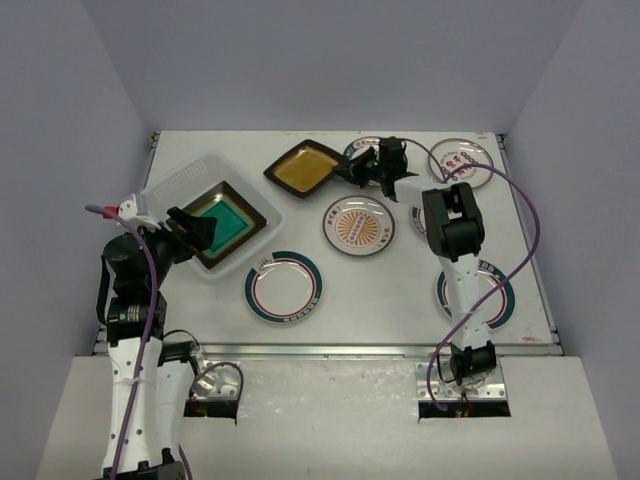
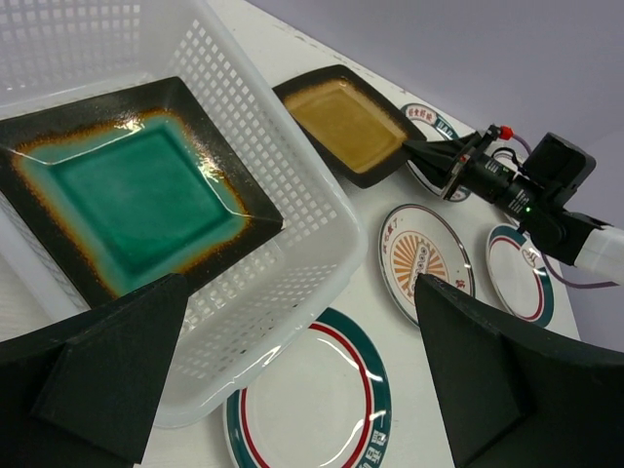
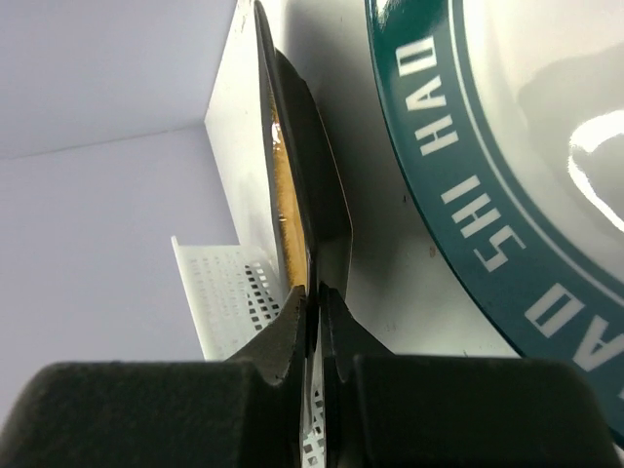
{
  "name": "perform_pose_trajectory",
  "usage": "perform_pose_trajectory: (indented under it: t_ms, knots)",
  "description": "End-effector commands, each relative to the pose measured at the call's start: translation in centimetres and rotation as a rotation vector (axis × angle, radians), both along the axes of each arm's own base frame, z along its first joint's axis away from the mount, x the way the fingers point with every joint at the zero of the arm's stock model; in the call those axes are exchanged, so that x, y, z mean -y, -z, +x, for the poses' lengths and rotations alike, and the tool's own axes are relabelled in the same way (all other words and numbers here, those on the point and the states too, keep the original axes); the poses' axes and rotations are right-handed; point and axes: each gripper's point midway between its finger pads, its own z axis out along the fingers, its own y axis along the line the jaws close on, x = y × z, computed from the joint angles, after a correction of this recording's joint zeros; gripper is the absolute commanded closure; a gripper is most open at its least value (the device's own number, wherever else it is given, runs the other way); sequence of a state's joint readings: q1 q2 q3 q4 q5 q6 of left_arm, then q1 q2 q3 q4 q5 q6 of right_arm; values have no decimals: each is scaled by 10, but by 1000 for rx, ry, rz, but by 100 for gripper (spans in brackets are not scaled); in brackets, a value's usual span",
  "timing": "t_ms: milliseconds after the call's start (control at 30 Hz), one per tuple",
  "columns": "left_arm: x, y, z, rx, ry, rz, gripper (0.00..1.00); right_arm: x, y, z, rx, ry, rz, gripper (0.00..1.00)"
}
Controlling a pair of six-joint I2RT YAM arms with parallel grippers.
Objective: Place the plates into the plastic bin on the countertop
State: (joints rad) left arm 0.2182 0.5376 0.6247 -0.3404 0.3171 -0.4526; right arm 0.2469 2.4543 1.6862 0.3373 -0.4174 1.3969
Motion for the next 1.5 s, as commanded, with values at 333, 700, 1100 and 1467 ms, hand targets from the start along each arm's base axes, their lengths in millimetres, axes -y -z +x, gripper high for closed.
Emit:
perform_pose_trajectory:
  t_ms: [333, 700, 1100, 1467]
  knots:
    - [1, -17, 2, 62, 6, 22, 0, -1, -175, 6, 449, -110, 166, 100]
    - [0, -16, 2, 61, -1, 22, 0, -1, -195, -5, 508, -160, 186, 100]
    - [-3, -20, 0, 70, -21, 26, 0, 7, -252, -19, 580, -214, 156, 100]
    - [-27, -31, -10, 80, -175, 39, 0, -37, -251, -88, 505, -352, 172, 100]
